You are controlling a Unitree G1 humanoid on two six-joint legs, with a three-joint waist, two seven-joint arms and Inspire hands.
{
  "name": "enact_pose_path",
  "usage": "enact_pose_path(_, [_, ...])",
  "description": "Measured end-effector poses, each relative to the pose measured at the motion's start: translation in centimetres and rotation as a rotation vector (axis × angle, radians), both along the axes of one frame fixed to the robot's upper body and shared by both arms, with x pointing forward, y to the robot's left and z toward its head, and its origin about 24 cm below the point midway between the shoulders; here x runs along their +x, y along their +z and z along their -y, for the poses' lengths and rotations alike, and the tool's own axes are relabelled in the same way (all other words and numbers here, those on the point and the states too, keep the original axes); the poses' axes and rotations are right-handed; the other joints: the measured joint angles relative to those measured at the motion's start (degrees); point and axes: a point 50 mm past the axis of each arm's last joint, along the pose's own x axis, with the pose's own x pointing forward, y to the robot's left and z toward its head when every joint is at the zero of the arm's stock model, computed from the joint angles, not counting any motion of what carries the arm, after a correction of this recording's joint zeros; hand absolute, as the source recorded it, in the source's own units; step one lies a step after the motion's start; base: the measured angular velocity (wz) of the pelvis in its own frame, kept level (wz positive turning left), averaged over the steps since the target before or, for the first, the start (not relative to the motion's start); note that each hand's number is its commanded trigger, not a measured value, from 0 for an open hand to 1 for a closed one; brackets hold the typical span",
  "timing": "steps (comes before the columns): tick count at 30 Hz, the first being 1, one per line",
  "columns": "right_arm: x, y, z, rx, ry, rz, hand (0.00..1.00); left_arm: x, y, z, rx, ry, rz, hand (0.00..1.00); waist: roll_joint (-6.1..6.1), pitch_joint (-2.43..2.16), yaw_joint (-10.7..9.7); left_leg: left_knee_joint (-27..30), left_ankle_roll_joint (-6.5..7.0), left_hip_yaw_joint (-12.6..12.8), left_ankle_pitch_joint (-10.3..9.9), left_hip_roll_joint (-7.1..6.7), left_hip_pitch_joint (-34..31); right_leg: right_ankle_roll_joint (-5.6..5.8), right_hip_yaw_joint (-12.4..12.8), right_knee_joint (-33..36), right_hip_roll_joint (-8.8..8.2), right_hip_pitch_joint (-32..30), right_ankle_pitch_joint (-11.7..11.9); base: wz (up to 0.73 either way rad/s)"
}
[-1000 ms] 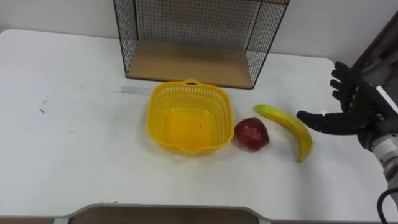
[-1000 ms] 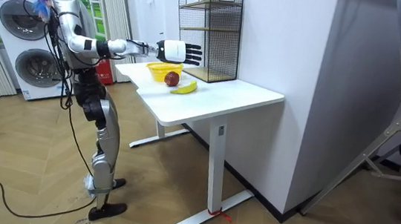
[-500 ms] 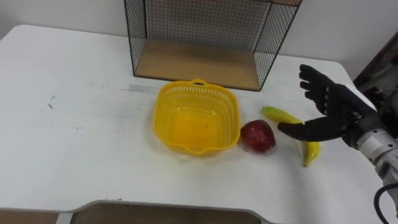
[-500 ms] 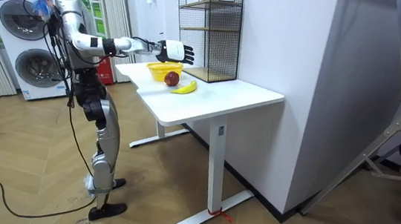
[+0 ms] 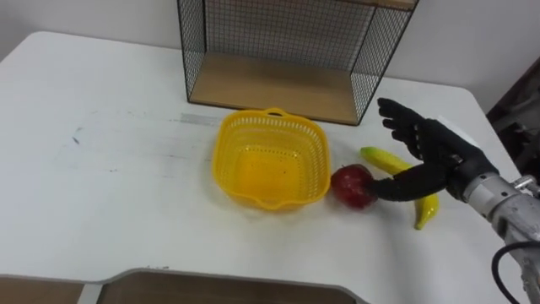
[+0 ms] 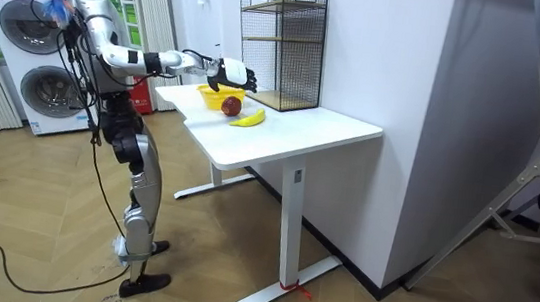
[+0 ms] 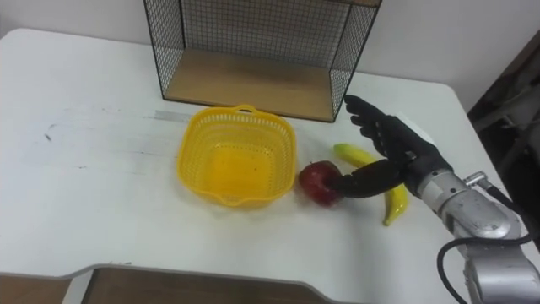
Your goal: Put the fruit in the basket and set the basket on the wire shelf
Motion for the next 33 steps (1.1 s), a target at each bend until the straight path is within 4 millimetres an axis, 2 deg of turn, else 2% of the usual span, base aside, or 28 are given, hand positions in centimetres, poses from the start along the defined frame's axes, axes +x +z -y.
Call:
enact_pose_path(7, [-0.2,-0.9,-0.6,-0.013,0.039,-0.057,0.00,0.6,0.0,0.2,-0.013,-0.002,0.005,0.00,0.66,0.45,0.3,0.0,0.00,0.0,0.0,-0.05,0.0,0.00,-0.1,-0.1,-0.01,0.3,0.0,0.00])
enact_pose_path(11, [-0.2,-1.2,-0.8,-0.037,0.057,-0.085,0.00,0.9,0.0,0.2,-0.016,-0.004,0.011,0.00,0.90,0.49,0.2,0.0,0.00,-0.1,0.0,-0.06,0.0,0.00,-0.3,-0.1,-0.01,0.3,0.0,0.00])
enact_pose_path(20, [-0.3,-1.9,-0.8,-0.076,0.063,-0.115,0.00,1.1,0.0,0.2,-0.016,-0.006,0.016,0.00,1.21,0.19,0.3,0.0,0.00,-0.1,0.0,-0.05,0.3,0.00,-0.3,-0.1,-0.03,0.4,0.0,0.00])
enact_pose_path(26, [-0.6,-3.5,-1.2,-0.040,0.038,-0.170,0.00,1.0,-0.1,0.3,-0.015,-0.004,0.012,0.00,1.27,0.14,0.3,0.0,0.00,-0.1,0.0,0.02,0.2,0.00,-0.1,0.0,-0.04,0.4,0.0,0.00])
enact_pose_path(33, [-0.9,-4.6,-0.5,-0.039,-0.020,-0.208,0.00,1.0,0.0,0.2,0.006,-0.002,0.018,0.00,1.46,0.11,0.2,0.0,0.00,-0.2,0.0,-0.07,0.2,0.00,-0.3,0.0,-0.02,0.8,0.0,0.01])
